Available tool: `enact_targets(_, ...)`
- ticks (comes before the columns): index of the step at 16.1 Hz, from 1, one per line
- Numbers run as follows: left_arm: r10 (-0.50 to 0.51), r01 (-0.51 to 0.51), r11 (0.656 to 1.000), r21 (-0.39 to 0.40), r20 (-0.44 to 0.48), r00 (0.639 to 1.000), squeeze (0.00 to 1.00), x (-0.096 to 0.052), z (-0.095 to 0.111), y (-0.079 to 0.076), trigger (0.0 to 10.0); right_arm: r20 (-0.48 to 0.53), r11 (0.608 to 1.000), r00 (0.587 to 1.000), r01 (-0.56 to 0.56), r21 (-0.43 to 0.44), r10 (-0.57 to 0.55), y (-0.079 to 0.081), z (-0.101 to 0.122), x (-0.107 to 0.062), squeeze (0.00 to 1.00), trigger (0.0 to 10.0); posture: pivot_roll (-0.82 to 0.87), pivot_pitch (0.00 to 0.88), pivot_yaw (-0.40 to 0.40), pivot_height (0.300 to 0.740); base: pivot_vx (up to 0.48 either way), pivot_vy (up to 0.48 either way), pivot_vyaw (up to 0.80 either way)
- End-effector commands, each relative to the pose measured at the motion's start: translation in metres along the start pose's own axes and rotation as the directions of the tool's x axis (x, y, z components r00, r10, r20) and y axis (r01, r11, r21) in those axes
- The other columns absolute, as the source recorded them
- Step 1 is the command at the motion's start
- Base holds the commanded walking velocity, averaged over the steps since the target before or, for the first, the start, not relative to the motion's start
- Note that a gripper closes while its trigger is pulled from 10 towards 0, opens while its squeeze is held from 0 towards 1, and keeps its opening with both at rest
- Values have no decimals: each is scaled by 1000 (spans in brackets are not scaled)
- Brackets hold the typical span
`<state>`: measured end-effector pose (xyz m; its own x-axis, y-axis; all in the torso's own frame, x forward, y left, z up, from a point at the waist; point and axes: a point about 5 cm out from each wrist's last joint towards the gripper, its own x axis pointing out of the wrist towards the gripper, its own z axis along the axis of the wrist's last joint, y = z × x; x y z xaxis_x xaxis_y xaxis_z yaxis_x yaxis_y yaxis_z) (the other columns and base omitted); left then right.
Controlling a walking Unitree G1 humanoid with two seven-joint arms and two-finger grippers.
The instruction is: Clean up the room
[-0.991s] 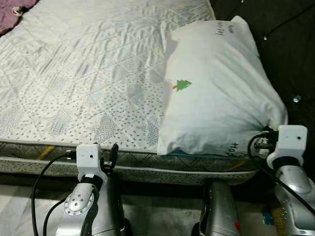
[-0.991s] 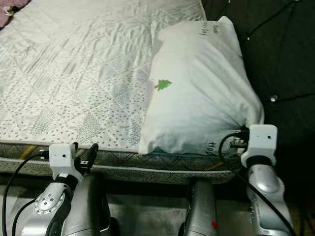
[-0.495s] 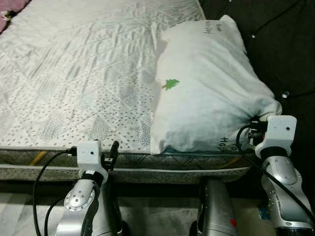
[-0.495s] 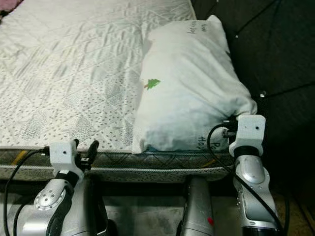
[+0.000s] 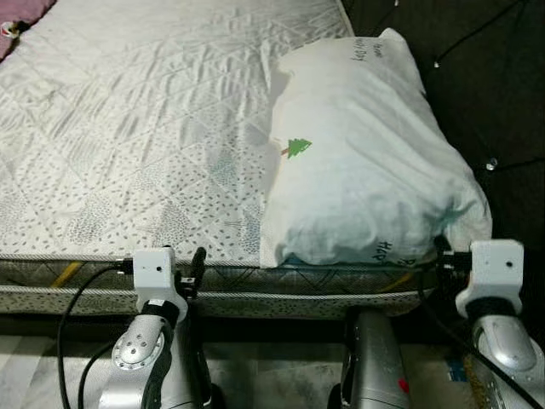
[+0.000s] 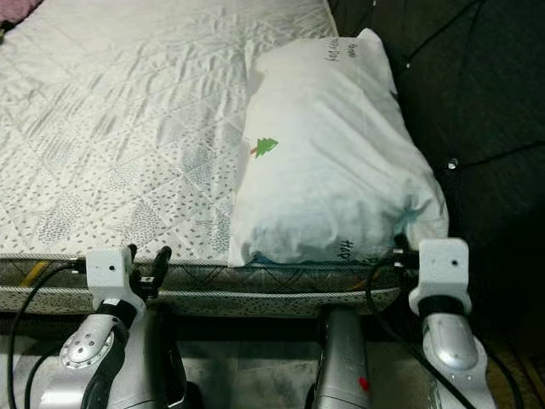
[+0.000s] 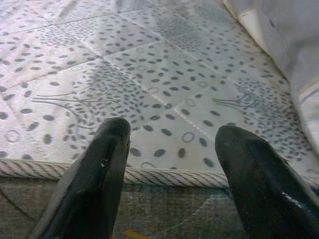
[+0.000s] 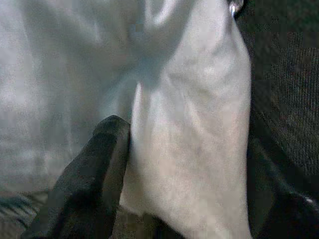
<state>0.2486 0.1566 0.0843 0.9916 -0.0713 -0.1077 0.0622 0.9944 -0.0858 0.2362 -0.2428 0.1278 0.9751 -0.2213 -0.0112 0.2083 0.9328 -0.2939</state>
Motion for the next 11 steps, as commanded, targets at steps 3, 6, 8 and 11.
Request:
enact_targets(3, -13, 13, 1000, 4, 2, 1000, 0, 2, 0, -1, 10000, 85, 998, 996, 38, -44, -34, -6, 19, 1, 1000, 10000, -74, 112, -2, 484, 0, 0, 0)
enact_targets(6, -37, 38, 999, -16, 45, 998, 0, 7, 7, -6, 10000, 322, 992, 945, 86, -97, -50, -3, 75, 17, 1000, 10000, -69, 98, 6, 484, 0, 0, 0)
enact_targets(8, -34, 34, 999, -14, 47, 998, 0, 7, 8, -6, 10000, 375, 997, 927, 43, -62, -16, 9, 92, 24, 1000, 10000, -64, 92, 4, 484, 0, 0, 0)
enact_targets(11, -23, 24, 1000, -15, 54, 998, 0, 7, 8, -5, 10000, 278, 985, 959, -95, 142, 52, 44, 79, 29, 0, 10000, -38, 69, 1, 484, 0, 0, 0)
